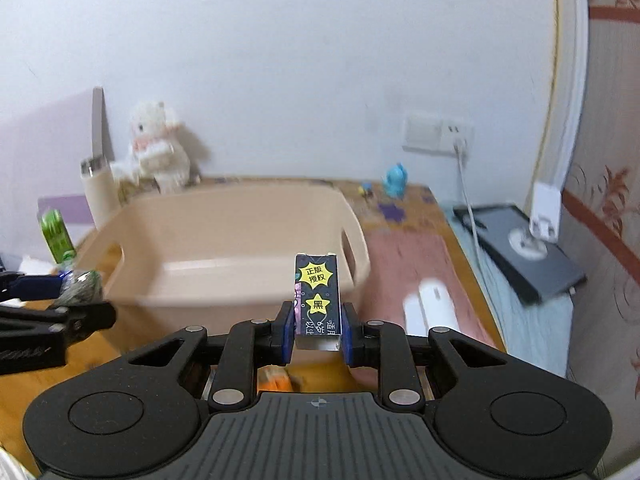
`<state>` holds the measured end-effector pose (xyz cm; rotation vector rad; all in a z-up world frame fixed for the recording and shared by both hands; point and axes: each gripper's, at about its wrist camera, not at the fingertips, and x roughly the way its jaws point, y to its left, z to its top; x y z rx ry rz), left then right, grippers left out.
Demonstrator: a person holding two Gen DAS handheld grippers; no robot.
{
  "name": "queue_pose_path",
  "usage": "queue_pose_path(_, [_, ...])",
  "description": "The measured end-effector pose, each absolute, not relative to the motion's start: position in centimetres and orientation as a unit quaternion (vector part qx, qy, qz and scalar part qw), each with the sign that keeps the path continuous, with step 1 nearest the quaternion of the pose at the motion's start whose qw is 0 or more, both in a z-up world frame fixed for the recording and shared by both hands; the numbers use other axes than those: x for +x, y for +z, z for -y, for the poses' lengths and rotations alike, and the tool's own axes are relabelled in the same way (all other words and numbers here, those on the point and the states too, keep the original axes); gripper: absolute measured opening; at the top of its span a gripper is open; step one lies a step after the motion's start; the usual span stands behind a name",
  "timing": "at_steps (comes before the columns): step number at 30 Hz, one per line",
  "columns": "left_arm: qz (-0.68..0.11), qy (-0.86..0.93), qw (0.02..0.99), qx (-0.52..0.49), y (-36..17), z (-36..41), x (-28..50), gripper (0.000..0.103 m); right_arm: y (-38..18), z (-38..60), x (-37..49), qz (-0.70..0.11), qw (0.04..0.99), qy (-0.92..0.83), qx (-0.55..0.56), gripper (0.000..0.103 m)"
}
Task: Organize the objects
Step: 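Carry both items over the beige basket and open both tools to drop them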
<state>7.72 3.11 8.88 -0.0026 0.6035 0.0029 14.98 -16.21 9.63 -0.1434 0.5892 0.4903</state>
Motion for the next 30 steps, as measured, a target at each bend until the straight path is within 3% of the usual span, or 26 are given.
queue_pose_path(1, [-0.292,0.089,0.952,-0.034,9.2,-3.5,8.4,0.060,10.0,15.9,15.3,-0.284,0.924,0.245,-0.067,0.022])
queue_pose_path(5, [-0.286,0.115,0.949,-0.063,9.6,-5.5,12.0,0.060,10.6,13.7,17.1,-0.280,0.922,0.259,-0.071,0.022])
queue_pose_path(21, [-0.369,0.133,0.919,-0.037,4.0,-7.2,18.6,0.062,6.2,8.8,23.4,-0.362,0.893,0.254,-0.081,0.023])
queue_pose_path(24, [-0.352,0.132,0.926,-0.031,4.9,-6.8,17.6,0.071,6.3,8.9,23.0,-0.354,0.897,0.252,-0.087,0.035])
queue_pose_path(25, [-0.348,0.132,0.928,-0.029,5.2,-6.7,17.4,0.078,6.5,9.1,22.8,-0.351,0.897,0.254,-0.087,0.038])
queue_pose_path(27, [-0.338,0.134,0.931,-0.026,6.0,-6.4,16.5,0.083,7.1,9.5,22.3,-0.342,0.901,0.255,-0.084,0.056])
queue_pose_path(30, [-0.326,0.131,0.936,-0.018,7.1,-6.0,15.1,0.087,8.1,10.2,21.0,-0.318,0.908,0.257,-0.089,0.074])
